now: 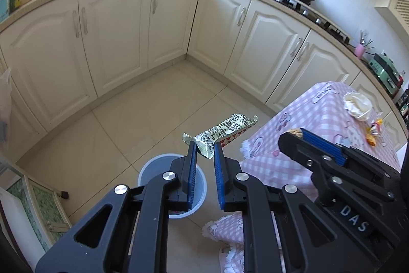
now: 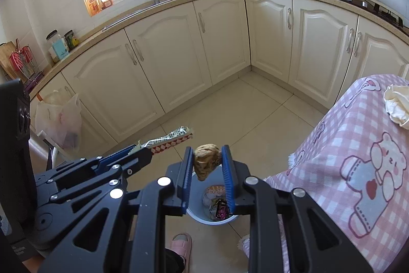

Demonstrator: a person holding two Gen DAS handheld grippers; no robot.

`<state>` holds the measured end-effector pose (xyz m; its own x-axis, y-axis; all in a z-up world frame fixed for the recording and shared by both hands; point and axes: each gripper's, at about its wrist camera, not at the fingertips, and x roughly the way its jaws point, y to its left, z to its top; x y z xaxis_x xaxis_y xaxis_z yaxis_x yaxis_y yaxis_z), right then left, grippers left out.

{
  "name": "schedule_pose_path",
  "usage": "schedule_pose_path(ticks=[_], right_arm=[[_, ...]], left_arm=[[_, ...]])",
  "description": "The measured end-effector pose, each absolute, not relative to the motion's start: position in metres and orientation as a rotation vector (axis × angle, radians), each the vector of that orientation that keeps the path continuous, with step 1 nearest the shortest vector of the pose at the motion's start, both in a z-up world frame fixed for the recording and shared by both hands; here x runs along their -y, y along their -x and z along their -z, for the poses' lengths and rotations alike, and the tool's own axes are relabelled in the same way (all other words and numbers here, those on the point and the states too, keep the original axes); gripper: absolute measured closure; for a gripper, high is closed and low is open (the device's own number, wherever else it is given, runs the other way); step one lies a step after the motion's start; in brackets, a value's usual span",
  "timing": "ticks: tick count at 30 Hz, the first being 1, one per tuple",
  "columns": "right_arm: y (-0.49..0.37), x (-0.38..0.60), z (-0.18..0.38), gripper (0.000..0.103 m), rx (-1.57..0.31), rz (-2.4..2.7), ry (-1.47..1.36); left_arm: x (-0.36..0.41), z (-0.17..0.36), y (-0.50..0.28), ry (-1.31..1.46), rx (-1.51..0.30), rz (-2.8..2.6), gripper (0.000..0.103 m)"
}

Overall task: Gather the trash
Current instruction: 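Carry the shell and wrapper to the blue bucket and open both tools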

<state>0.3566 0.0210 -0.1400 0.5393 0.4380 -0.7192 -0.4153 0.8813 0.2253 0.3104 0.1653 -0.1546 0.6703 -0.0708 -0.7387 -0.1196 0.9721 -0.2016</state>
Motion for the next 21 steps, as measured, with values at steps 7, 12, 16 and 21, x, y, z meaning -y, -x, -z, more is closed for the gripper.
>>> schedule_pose_path(ticks=[7, 12, 16, 21], right_arm=[[-0.373, -0.02, 0.153, 0.081, -0.883, -0.503, -0.053], [-0.382, -0.018, 0.161, 0.081, -0.899, -0.495, -0.064], [-0.385, -0.02, 0.167, 0.081, -0.914, -0.496, -0.063], [-0.387, -0.025, 0.172, 0.081, -0.928, -0.502, -0.061]], left_arm=[[-0.171, 0.165, -0.327, 0.244, -0.853, -0.041, 0.087], [-0.174, 0.169, -0.339, 0.243, -0.864, -0.06, 0.079], [-0.175, 0.173, -0.339, 0.247, -0.868, -0.066, 0.069], [-0.178, 0.176, -0.336, 0.241, -0.875, -0.075, 0.064]])
